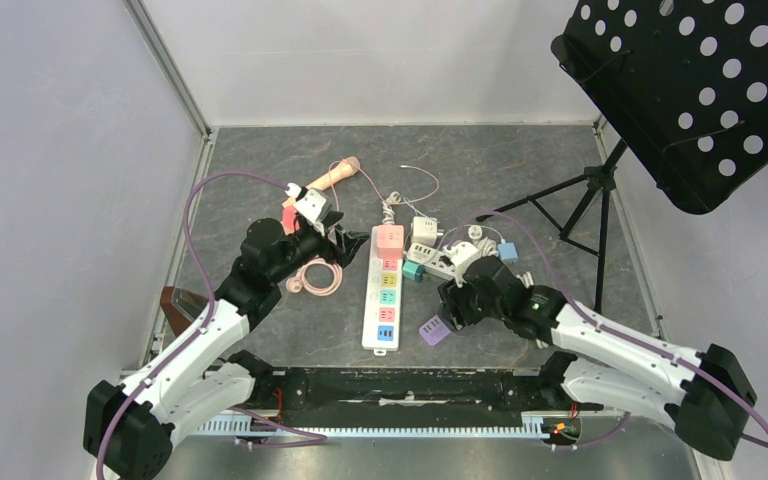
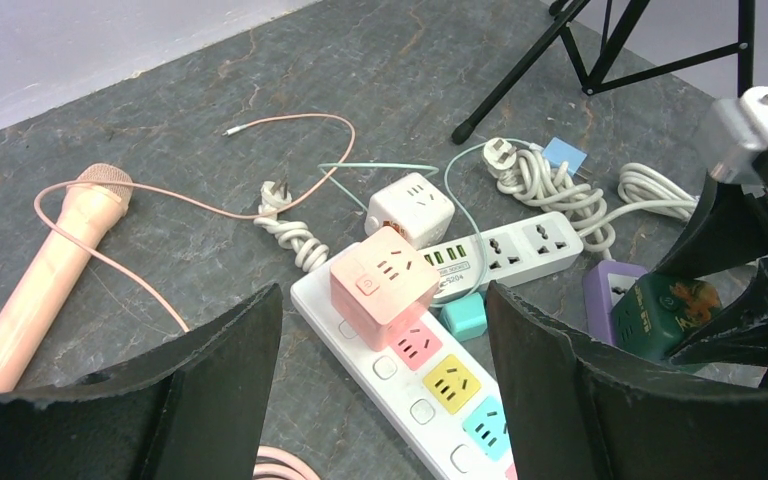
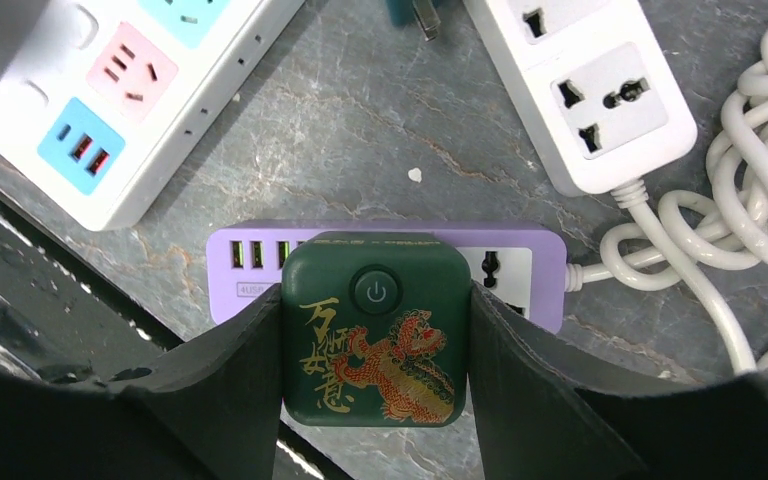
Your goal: Insert the plug
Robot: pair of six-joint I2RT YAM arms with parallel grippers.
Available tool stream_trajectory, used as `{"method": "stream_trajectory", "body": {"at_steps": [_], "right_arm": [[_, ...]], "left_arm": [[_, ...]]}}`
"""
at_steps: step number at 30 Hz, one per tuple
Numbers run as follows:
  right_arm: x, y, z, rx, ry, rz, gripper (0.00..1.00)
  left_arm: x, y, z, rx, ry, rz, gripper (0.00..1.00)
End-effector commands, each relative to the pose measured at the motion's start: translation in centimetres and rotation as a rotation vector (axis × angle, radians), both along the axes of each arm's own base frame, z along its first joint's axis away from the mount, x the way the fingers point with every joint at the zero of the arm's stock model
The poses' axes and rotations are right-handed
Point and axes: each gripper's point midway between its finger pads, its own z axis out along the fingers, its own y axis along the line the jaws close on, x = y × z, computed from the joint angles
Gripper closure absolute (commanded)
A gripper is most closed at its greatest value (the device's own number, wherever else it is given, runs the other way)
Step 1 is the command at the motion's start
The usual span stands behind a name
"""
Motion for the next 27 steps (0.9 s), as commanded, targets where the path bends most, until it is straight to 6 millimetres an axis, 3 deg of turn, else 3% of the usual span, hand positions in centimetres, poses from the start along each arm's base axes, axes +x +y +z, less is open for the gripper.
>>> {"method": "stream_trajectory", "body": {"at_steps": [1, 8, 14, 20, 22, 25, 27], "right_arm": [[-1.8, -1.7, -3.4, 0.026, 0.068, -0.143, 1.00], [-3.9, -3.3, -6.7, -0.106, 0.046, -0.192, 1.00], [-7.4, -4.2, -10.6, -0.178, 0.074, -0.168, 1.00], [-9.7, -5.4, -12.6, -0.318, 0.078, -0.142, 1.00], [-9.7, -5.4, -12.6, -0.337, 0.071, -0.145, 1.00], [-8.7, -4.4, -10.9, -0.351, 0.025, -0.178, 1.00], [-7.5, -3.4, -8.9, -0.361, -0.029, -0.197, 0.89]], "left_arm": [[0.2, 0.2, 0.9, 0.012, -0.056, 0.006, 0.20], [0.2, 0.2, 0.8, 0.013, -0.055, 0.006, 0.20], [0.4, 0.2, 0.7, 0.015, -0.052, 0.011, 0.20], [0.4, 0.4, 0.6, 0.018, -0.047, 0.017, 0.20], [0.4, 0.3, 0.5, 0.019, -0.045, 0.017, 0.20], [0.5, 0.3, 0.5, 0.021, -0.043, 0.017, 0.20], [0.5, 0.3, 0.6, 0.020, -0.045, 0.016, 0.20]]}}
